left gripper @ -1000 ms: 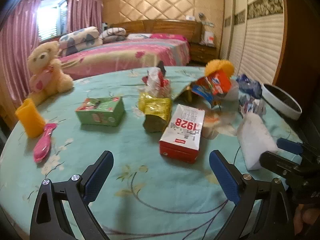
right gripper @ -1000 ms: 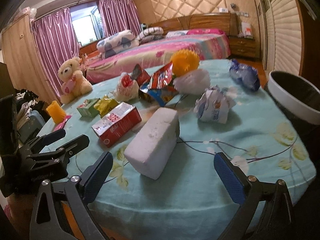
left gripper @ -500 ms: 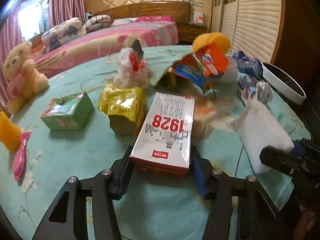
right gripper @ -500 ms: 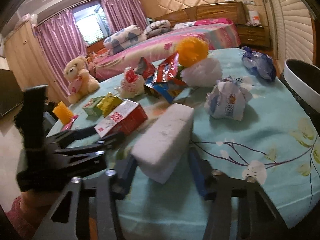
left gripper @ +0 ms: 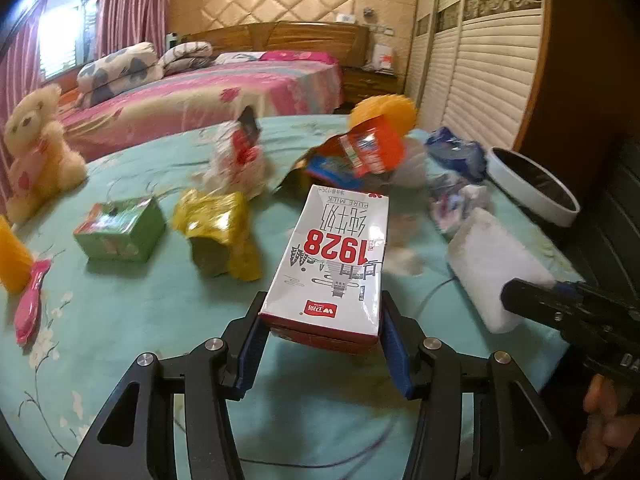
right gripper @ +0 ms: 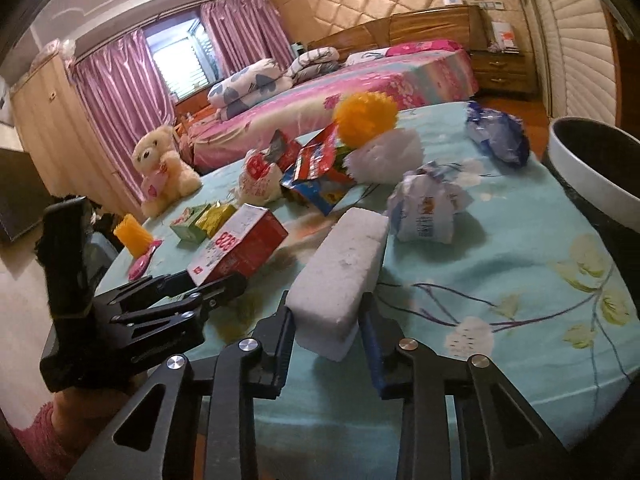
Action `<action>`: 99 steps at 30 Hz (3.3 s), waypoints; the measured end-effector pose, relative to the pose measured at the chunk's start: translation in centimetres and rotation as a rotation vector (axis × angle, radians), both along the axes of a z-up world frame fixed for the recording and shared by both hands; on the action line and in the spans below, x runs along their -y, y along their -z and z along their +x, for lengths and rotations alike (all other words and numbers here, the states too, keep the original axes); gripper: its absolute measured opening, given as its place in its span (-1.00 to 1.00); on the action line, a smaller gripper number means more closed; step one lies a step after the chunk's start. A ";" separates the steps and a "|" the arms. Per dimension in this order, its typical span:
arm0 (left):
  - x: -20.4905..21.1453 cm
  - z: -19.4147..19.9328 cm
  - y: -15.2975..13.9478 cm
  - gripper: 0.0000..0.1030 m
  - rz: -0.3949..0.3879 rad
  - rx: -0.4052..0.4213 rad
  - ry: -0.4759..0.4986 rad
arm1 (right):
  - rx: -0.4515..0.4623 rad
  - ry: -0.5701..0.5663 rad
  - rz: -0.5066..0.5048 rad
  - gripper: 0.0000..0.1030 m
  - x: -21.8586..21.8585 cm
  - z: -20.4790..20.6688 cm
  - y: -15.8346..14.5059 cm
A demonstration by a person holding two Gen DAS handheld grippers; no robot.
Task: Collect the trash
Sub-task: 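Carry the carton with the left tool while the right tool carries the foam block over the white bin, then open the left tool to drop the carton while the right tool drops the foam block into the bin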
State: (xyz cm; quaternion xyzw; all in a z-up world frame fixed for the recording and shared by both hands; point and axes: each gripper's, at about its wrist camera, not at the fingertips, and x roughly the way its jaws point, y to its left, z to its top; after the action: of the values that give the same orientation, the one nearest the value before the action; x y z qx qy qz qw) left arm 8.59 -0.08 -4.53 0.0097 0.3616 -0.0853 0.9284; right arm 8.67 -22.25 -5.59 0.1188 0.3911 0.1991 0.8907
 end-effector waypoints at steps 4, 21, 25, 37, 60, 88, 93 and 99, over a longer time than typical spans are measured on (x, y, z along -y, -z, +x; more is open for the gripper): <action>1.6 -0.8 -0.8 -0.01 -0.009 0.017 0.039 | 0.003 0.021 0.013 -0.40 1.5 -0.6 -0.4; 8.9 1.1 -1.3 -0.01 0.006 0.022 0.213 | 0.022 0.182 0.035 -0.40 9.5 -1.6 -2.1; 11.2 2.6 -1.3 -0.01 0.012 0.018 0.245 | 0.023 0.221 0.036 -0.39 11.9 -1.2 -2.3; 17.3 7.3 -0.9 -0.01 0.023 0.003 0.306 | 0.016 0.301 0.038 -0.39 17.2 0.9 -2.6; 26.2 14.3 -1.5 -0.01 0.060 0.002 0.362 | -0.039 0.352 0.067 -0.38 24.4 6.8 -2.0; 28.2 17.0 -1.6 0.28 0.025 -0.022 0.335 | -0.084 0.382 0.107 0.39 27.8 9.3 -1.4; 26.1 15.3 -1.7 0.35 -0.005 -0.021 0.297 | -0.067 0.391 0.118 0.55 27.0 8.6 -1.8; 22.5 12.8 -1.6 0.39 -0.034 -0.039 0.235 | -0.039 0.370 0.111 0.74 24.4 7.5 -2.4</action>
State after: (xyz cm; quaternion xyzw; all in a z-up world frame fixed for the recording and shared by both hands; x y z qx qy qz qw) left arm 21.36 -22.63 -2.98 0.0348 0.3743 -0.1996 0.9049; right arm 16.13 -46.70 -3.21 0.2415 0.3685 0.0508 0.8963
